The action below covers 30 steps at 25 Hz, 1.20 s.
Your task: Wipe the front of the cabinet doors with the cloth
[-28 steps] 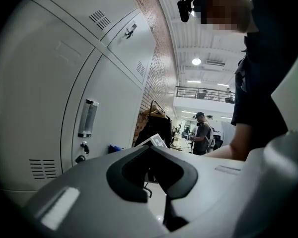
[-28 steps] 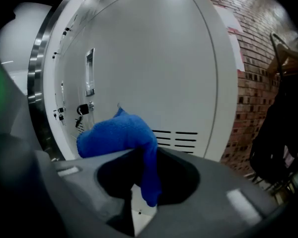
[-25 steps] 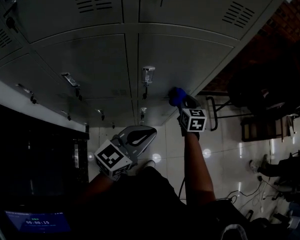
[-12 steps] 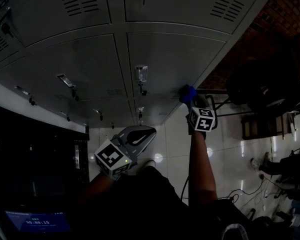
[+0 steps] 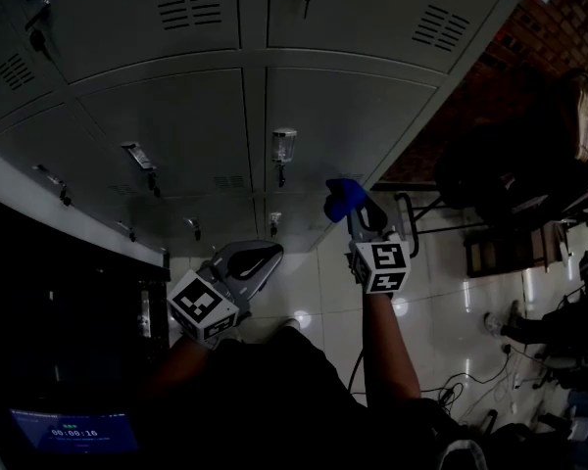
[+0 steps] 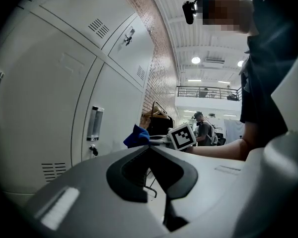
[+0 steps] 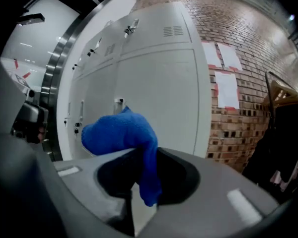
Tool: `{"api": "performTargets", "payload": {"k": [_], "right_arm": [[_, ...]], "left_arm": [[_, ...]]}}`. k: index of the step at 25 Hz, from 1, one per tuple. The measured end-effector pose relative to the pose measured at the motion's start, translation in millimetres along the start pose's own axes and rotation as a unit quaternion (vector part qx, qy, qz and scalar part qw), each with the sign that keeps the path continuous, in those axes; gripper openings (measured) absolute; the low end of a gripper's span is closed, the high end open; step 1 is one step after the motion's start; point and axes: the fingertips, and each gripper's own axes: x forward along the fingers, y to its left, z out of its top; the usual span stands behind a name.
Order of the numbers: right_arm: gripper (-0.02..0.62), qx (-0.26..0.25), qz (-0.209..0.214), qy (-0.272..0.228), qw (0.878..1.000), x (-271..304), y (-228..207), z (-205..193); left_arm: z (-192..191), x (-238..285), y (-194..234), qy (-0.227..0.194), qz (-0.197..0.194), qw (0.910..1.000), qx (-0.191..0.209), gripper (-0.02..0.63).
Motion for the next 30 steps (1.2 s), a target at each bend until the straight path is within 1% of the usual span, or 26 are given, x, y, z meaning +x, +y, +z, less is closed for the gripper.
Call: {"api": "performTargets", "payload": {"k": [2, 5, 9, 12, 14, 19, 23, 26, 30], "right_arm": [[0.074, -0.015, 0.028, -0.013, 0.999, -9.6, 32.9, 14.2], [0.074, -0.027, 0.080, -0.028, 0.996, -26.0, 86.2, 28.8], [0.074, -0.019, 0.145, -0.051, 0.988, -48.1, 152.6, 38.7], [0.074, -0.020, 0.188, -0.049, 0.981, -63.9, 199.9, 40.1], [0.074, -0.018, 0.208, -0.046, 0.977, -73.7, 223.3, 43.1], [0.074, 0.014, 0.226, -0.034, 0.974, -84.5, 249.1, 44.6], [0.074, 0.023, 0.246, -0.045, 0.968, -87.9, 267.2, 50.3], [0.074, 0.021, 0.250, -0.049, 0.967, -92.8, 274.8, 55.2], [0.074, 0.016, 0.254, -0.039, 0.966, -93.4, 277.6, 54.4]], "left_arm": [[1.7, -12.9, 5.8, -0.005, 0.008, 0.9999, 0.005, 0.000], [2.2, -36.0, 13.2, -0.012, 0.019, 0.9997, 0.007, 0.000], [2.0, -67.9, 17.6, -0.024, 0.036, 0.9990, 0.011, 0.000], [-1.7, -87.8, 15.7, -0.023, 0.042, 0.9987, 0.014, 0.000], [-3.3, -100.2, 15.4, -0.024, 0.048, 0.9983, 0.022, 0.000], [-6.2, -128.8, 16.9, -0.023, 0.066, 0.9969, 0.036, 0.000], [-1.2, -147.1, 16.4, -0.035, 0.069, 0.9961, 0.043, 0.000], [-2.6, -155.0, 11.7, -0.029, 0.062, 0.9970, 0.036, 0.000], [-8.1, -159.1, 11.5, -0.021, 0.064, 0.9975, 0.023, 0.000]]}}
